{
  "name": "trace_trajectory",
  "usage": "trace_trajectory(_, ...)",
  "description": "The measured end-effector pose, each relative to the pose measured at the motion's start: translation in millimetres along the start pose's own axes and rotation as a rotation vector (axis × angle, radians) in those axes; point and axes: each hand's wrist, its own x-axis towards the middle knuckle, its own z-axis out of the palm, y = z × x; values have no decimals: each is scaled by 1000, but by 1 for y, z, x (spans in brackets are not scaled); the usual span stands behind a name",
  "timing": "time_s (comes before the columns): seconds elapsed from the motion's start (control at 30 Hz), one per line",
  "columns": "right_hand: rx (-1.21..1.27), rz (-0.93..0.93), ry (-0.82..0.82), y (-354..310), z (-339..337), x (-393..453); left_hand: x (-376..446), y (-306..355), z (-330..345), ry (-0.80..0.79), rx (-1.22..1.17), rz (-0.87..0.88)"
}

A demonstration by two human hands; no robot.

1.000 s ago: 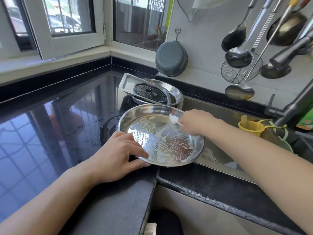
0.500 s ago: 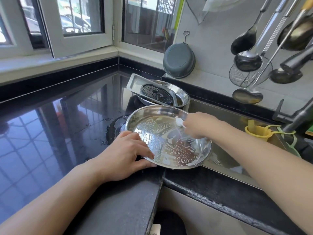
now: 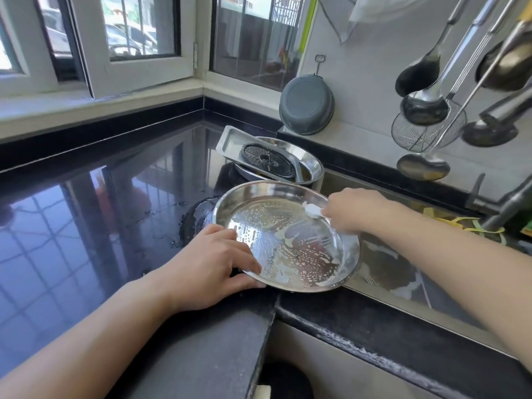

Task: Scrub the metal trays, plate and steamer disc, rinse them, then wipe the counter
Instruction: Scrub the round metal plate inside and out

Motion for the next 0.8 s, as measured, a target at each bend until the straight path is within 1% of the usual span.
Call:
trace_trajectory(0.07,-57,15,-85,7,-6,-8,0,-1,0,-5,4,2)
trace_trajectory(0.17,-105,-28,-176,-2,-15,-11,0,-2,1,-11,5,3)
trace_trajectory(0.23,-106,-34,-124,-9,-19,-5,0,-1,2,-14,16,9)
trace_trajectory(0.33,-62,-78,19,-21,-19,12,0,1,2,-12,35,14)
trace_trajectory(0.4,-52,-102,84,-23,-17,20,-1,0,3,-3,48,13)
trace_trajectory(0.47,-125,-102,166,-20,-15,21,-1,0,2,2,57,13)
trace_trajectory(0.53,-263,-108,238,-15,-14,14,-1,0,2,1,64,20)
trace_trajectory(0.63,-417,-243,292,-1,-16,0,0,1,3,17,97,36)
trace_trajectory(0.7,-428,-340,322,13,-23,-8,0,2,3,25,107,40)
trace_trajectory(0.77,-447,-363,323,21,-29,-18,0,2,3,23,102,40)
trace_trajectory(0.8,-480,-367,293,20,-29,-23,0,3,3,22,102,40)
